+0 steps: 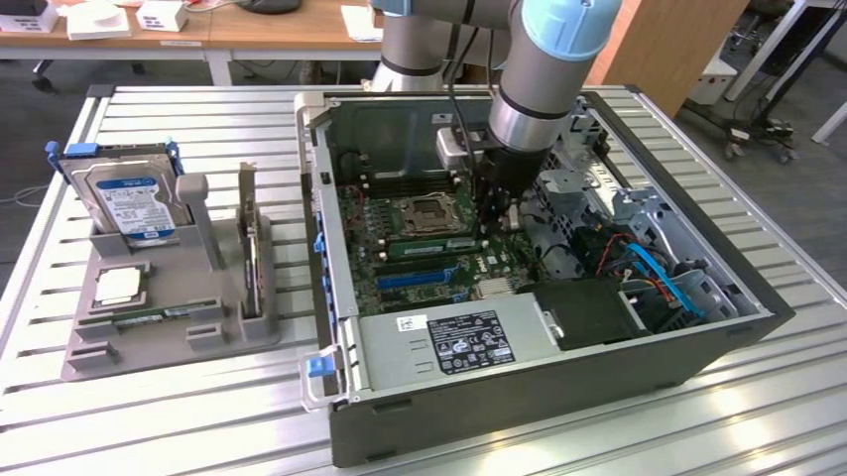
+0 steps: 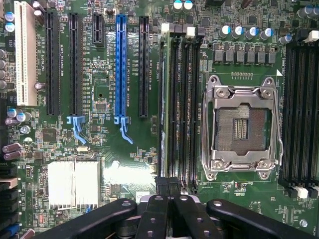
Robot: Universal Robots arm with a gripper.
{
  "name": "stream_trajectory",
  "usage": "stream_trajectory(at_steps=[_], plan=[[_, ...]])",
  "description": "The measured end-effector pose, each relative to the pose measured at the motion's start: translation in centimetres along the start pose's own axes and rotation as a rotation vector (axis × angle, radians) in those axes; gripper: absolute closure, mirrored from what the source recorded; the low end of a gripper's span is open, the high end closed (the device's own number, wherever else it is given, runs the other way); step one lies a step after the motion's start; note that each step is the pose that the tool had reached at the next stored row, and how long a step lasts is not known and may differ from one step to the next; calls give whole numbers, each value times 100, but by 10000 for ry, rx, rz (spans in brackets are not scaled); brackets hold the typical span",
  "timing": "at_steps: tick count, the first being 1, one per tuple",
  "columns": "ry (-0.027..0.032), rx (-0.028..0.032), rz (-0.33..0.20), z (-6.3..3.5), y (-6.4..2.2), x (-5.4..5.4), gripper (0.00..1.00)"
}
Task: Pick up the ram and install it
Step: 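Press down the ram until it locks into place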
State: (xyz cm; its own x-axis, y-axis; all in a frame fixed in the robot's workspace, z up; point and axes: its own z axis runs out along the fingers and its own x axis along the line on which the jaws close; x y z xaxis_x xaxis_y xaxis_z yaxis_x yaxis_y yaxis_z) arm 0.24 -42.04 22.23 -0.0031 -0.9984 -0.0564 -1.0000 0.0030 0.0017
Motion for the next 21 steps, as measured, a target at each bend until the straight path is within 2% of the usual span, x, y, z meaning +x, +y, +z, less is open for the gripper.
stream_trajectory(at_steps=[16, 19, 21], plan=[[-5, 2, 1, 11, 0, 0, 91], [-20, 6, 1, -11, 0, -3, 91], [-6, 2, 1, -40, 0, -3, 91]])
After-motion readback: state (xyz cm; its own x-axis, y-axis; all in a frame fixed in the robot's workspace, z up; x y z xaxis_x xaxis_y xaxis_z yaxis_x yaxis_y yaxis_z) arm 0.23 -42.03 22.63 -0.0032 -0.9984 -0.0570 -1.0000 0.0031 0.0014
